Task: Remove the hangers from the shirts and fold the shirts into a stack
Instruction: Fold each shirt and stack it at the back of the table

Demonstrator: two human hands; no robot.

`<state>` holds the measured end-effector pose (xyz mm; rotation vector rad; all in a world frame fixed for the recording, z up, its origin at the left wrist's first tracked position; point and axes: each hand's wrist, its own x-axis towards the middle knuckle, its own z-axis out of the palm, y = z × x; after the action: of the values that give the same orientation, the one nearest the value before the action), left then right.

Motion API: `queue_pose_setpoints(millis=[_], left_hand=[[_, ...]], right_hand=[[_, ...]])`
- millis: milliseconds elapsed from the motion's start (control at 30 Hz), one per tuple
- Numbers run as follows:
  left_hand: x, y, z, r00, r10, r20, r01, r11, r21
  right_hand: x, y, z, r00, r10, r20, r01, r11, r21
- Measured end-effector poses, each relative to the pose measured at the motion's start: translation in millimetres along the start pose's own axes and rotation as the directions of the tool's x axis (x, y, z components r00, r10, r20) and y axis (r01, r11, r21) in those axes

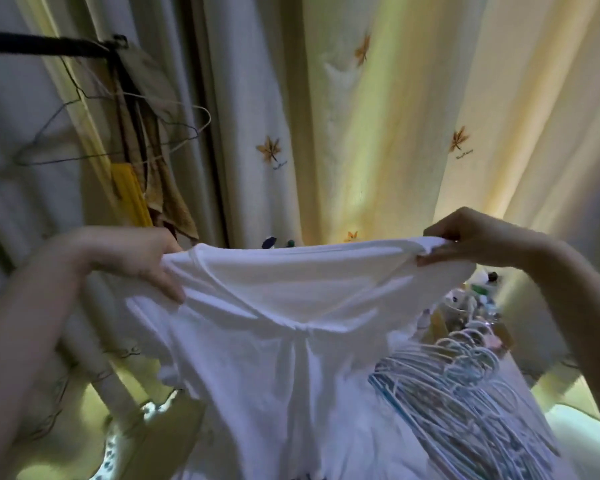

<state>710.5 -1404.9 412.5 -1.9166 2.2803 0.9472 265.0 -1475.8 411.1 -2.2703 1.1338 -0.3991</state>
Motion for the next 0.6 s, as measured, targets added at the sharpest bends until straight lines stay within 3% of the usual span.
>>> queue_pose_setpoints(millis=[100, 167, 267, 367, 433, 533, 600], left_hand=[[9.6, -12.0, 20.2, 0.999, 0.017, 0.033, -0.019, 0.999, 0.049], [15.7, -16.7, 24.5, 0.996, 0.061, -0.063, -0.059, 0.998, 0.026], [36.4, -16.4, 11.8, 0.950, 0.065, -0.306, -0.086, 0.995, -0.056], [72.6, -13.7, -7.9, 0.866, 0.000, -0.500, -0.081, 0.987, -0.141], [103.8, -14.8, -15.5, 0.766, -0.090, -0.636, -0.116, 0.954, -0.275], [144.3, -27.6, -1.2, 0.605, -0.380, -0.700, -0.225, 0.761, -0.608], [160.7, -44.0, 27.3, 0.621, -0.484, -0.617, -0.191, 0.670, -0.717]], right_hand=[[0.6, 14.9, 10.3, 0.999, 0.049, -0.023, -0.052, 0.991, -0.127], [10.5, 28.6, 16.2, 0.983, 0.047, -0.179, -0.082, 0.978, -0.194], [45.0, 38.0, 22.1, 0.823, 0.046, -0.566, -0.178, 0.967, -0.181], [93.2, 31.4, 28.4, 0.679, 0.100, -0.727, -0.288, 0.947, -0.139], [125.1, 32.2, 34.8, 0.655, 0.167, -0.737, -0.326, 0.942, -0.076], [162.6, 53.0, 56.9, 0.759, 0.307, -0.574, -0.319, 0.944, 0.084], [171.7, 76.7, 84.5, 0.851, 0.368, -0.374, -0.332, 0.930, 0.161]])
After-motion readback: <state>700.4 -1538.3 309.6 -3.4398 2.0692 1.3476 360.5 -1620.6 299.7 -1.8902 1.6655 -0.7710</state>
